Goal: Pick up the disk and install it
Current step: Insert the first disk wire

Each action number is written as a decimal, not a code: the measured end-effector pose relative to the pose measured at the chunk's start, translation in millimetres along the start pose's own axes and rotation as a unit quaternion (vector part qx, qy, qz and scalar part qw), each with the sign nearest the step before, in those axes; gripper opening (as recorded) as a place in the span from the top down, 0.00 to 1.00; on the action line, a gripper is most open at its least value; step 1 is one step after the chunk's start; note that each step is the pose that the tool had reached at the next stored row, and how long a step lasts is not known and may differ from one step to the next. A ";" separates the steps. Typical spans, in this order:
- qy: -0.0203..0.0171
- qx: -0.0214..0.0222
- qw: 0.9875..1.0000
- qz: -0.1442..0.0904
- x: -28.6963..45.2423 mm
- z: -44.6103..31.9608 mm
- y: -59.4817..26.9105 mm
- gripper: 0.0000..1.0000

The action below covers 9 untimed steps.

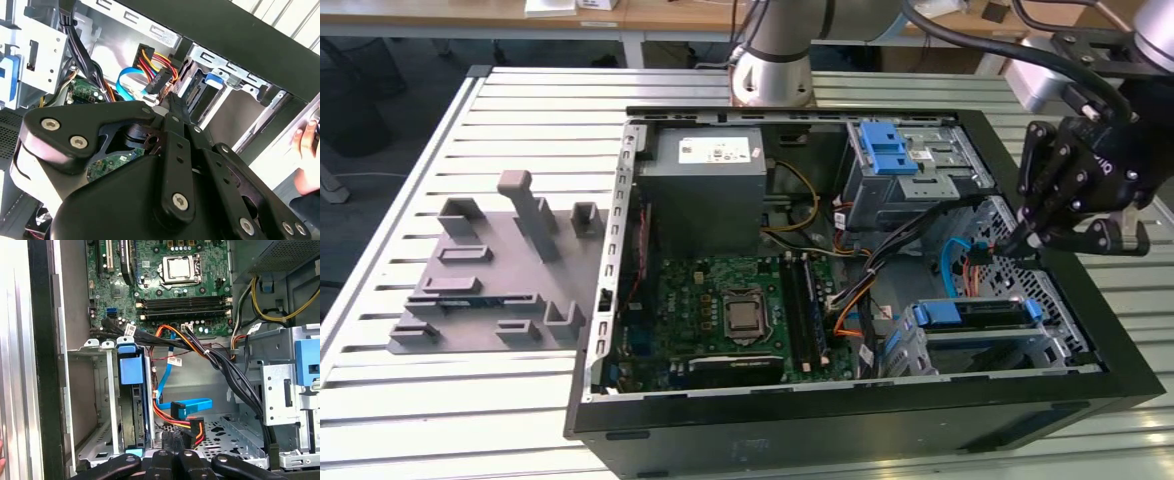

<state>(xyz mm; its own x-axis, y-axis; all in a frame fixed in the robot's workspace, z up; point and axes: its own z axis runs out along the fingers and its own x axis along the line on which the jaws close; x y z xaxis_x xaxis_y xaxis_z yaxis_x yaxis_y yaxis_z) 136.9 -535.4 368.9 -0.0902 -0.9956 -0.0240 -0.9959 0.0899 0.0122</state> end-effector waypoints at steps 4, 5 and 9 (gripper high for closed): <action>0.001 0.000 1.000 0.009 -2.8 0.3 0.2 0.89; 0.002 0.000 1.000 0.011 -3.6 0.4 0.1 0.89; 0.002 0.000 1.000 0.020 -6.2 0.9 0.1 0.89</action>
<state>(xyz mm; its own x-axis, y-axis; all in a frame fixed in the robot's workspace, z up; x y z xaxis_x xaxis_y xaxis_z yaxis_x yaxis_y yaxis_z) 137.3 -529.2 368.1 -0.1309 -0.9912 -0.0186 -0.9913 0.1306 0.0136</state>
